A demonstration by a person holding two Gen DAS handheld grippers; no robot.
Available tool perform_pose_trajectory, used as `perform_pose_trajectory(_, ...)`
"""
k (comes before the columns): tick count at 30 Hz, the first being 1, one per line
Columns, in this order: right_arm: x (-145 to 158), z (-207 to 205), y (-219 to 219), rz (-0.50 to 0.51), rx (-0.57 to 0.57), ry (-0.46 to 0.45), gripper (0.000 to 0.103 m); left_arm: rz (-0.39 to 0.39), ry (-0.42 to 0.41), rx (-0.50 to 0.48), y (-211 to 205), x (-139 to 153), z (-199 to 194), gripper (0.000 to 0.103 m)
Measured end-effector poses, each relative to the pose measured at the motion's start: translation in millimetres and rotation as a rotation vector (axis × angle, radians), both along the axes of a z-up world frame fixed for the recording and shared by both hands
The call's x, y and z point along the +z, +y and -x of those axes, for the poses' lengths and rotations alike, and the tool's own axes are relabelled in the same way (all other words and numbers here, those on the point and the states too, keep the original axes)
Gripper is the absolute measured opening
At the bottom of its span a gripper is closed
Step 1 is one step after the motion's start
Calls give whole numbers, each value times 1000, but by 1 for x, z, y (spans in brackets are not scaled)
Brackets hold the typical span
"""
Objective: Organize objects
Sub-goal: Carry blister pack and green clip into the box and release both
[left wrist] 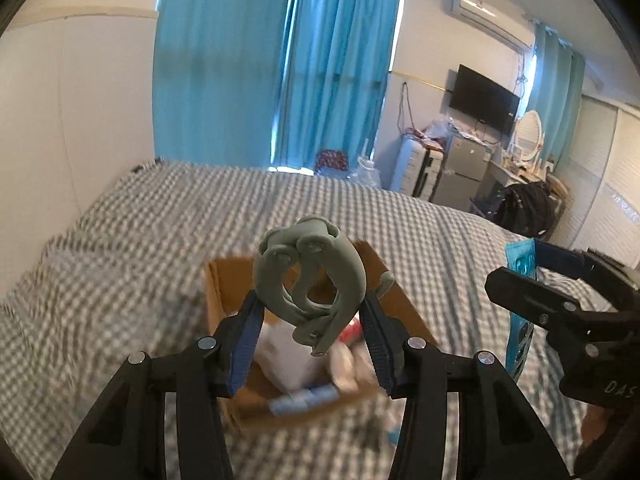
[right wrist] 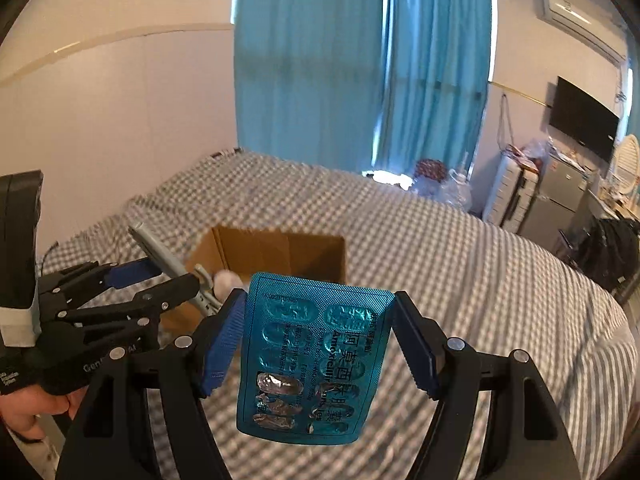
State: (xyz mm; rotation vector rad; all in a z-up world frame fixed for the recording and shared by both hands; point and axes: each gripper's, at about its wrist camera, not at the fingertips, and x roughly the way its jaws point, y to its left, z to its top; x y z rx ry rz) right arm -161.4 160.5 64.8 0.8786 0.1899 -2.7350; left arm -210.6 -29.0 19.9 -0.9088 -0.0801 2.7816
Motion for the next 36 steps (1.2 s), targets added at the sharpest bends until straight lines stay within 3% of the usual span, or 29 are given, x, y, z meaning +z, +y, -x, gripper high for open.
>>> perform_pose_trajectory(6, 2, 57, -26, 6, 57, 2, 72, 49, -19, 2, -4, -17, 42, 51)
perform_pose_trajectory(15, -59, 127, -45, -33, 56, -101, 72, 104, -90, -35, 5, -71, 78, 51)
perform_pose_trajectory(22, -85, 145, -47, -20, 51, -138, 73, 156, -83, -25, 10, -80, 85, 54)
perform_pose_trajectory(27, -81, 143, -45, 20, 52, -123, 76, 150, -77, -14, 10, -72, 77, 78)
perform_pose_trajectory(36, -28, 95, -15, 25, 6, -39, 82, 130, 11, 2, 25, -5, 27, 92)
